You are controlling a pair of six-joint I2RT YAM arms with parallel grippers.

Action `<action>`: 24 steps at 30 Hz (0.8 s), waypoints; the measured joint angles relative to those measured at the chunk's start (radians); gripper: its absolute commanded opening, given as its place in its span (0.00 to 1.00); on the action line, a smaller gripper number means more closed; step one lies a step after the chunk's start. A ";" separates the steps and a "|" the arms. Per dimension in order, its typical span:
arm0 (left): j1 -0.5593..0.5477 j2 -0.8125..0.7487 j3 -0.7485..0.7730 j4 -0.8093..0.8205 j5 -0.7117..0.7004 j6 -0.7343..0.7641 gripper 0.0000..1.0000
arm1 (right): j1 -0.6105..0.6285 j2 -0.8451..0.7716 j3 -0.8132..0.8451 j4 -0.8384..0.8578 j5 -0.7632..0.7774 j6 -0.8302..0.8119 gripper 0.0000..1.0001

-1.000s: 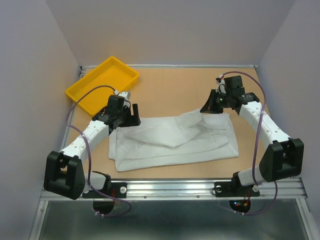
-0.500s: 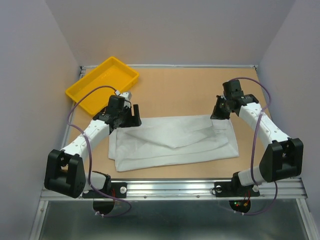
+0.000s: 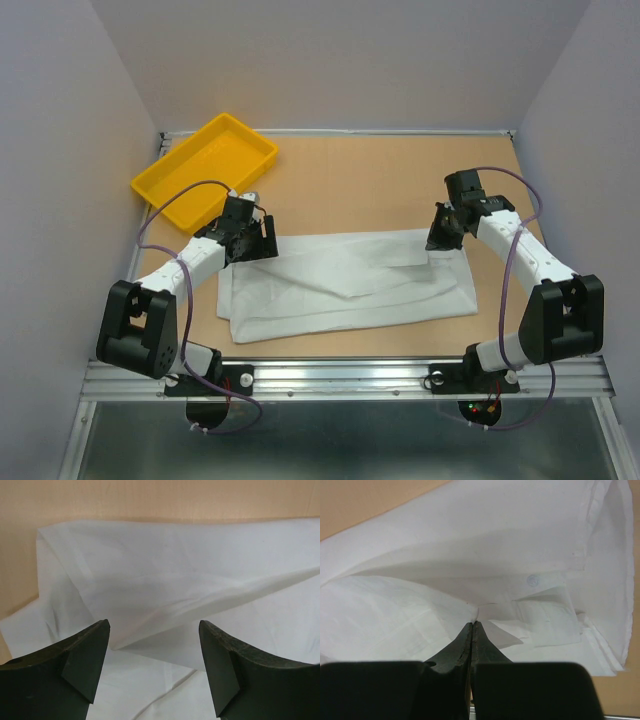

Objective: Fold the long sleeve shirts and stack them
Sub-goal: Fold the shirt

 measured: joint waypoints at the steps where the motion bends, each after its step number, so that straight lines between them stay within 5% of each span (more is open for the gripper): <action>1: 0.001 0.006 -0.003 0.004 -0.005 -0.005 0.83 | -0.001 0.000 -0.005 0.000 0.002 0.000 0.00; 18: 0.040 0.102 -0.024 0.025 -0.026 -0.058 0.80 | -0.026 0.000 -0.024 -0.013 0.002 0.003 0.01; 24: 0.045 0.115 -0.024 0.027 -0.026 -0.059 0.71 | -0.026 -0.011 -0.004 -0.068 -0.005 0.003 0.00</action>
